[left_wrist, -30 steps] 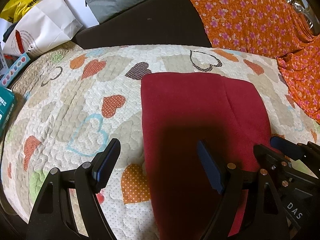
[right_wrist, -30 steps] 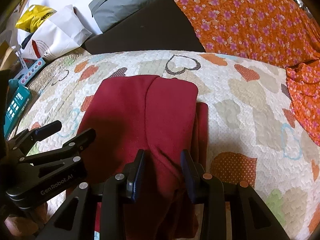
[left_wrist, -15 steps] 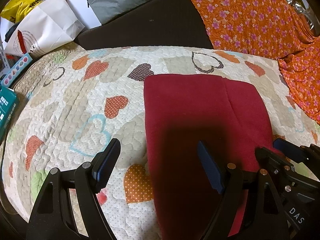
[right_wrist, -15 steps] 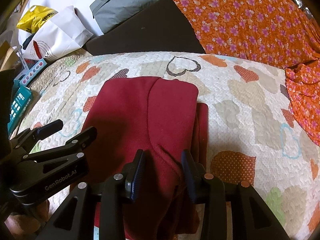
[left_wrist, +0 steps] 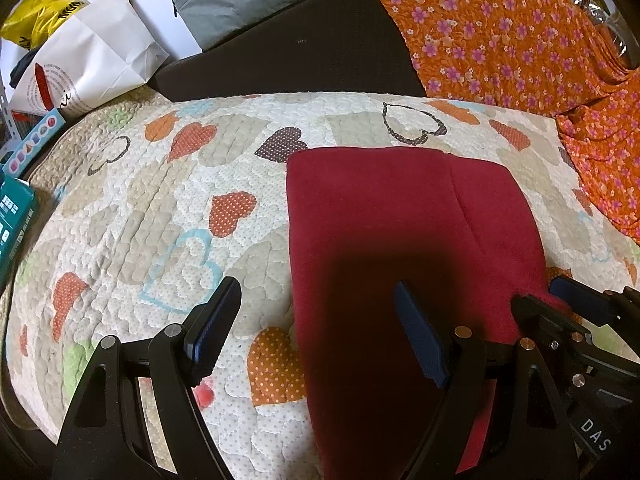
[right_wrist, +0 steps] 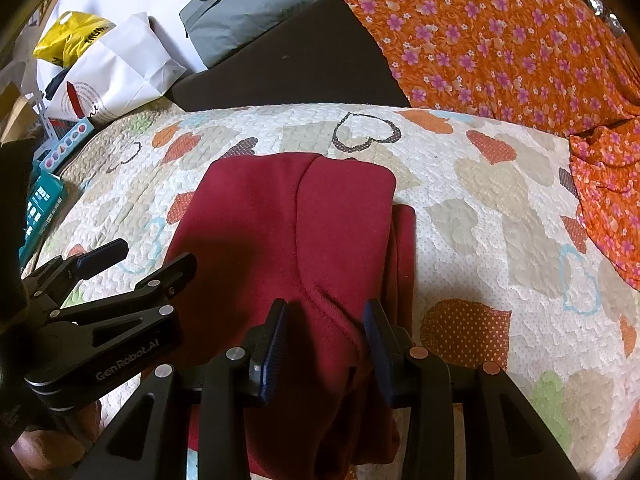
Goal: Fold small clothes
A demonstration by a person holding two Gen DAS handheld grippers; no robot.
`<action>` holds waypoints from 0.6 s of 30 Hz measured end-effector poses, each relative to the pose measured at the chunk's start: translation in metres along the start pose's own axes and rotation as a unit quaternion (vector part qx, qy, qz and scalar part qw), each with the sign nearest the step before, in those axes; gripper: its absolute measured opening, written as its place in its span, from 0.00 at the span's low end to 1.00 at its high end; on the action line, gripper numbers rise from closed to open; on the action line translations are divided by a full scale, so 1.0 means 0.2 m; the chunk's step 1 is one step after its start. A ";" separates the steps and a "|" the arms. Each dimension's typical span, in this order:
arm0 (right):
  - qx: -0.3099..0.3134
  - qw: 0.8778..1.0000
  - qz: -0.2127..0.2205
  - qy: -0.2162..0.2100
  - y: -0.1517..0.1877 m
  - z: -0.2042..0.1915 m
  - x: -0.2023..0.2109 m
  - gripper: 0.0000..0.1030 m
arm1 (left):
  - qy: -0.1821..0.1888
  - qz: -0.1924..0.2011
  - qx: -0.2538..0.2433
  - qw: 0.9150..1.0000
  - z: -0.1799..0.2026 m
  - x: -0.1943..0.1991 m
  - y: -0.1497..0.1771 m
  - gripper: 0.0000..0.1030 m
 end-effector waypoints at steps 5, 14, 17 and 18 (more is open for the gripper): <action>0.002 1.000 0.000 0.001 0.00 0.00 0.00 0.37 | -0.001 0.000 0.000 1.000 0.00 0.00 0.00 0.77; 0.003 1.000 0.000 0.002 0.00 -0.01 0.00 0.37 | -0.002 -0.002 -0.003 1.000 0.02 0.00 0.01 0.77; 0.005 1.000 -0.001 0.002 0.00 -0.01 0.00 0.38 | -0.002 -0.004 -0.002 1.000 0.02 -0.01 0.01 0.77; 0.006 1.000 -0.001 0.003 0.00 -0.01 0.00 0.38 | -0.002 -0.004 -0.001 1.000 0.02 -0.01 0.01 0.77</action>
Point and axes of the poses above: each gripper's, at about its wrist camera, not at the fingertips, and x roughly against the way its jaws point, z to its right, y to its underside, the point moved 2 cm from there along -x, roughly the way its jaws point, and after that the axes turned 4 degrees about -y, right-handed, at the moved point
